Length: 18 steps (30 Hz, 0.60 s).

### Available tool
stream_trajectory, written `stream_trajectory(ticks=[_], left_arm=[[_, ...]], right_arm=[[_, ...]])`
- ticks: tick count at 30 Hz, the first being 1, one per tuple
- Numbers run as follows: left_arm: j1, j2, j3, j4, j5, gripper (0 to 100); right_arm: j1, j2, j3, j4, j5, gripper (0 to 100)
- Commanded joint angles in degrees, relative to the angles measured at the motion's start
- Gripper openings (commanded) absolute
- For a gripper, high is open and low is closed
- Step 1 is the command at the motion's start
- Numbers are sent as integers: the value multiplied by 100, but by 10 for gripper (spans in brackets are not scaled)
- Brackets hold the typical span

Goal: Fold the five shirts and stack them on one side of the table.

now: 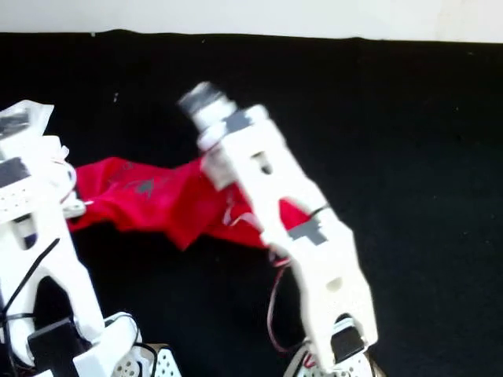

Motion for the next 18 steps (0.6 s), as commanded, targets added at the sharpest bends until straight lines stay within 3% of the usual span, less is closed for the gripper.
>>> stream_trajectory(ticks=[1,4,8,14,18], left_arm=[[303,-92,321,-703,-44,8],[312,-92,787,-1354,-44,8],[338,-92,1112,-1811,-44,8],[338,-101,1138,-1855,-44,8],[338,-119,1138,-1829,-44,8]], right_arm=[[655,-40,-840,84,105,95],[505,-75,-1156,681,97,121],[31,-40,-1859,1385,79,242],[-549,84,-2141,1552,97,210],[-479,813,-2176,1182,105,208]])
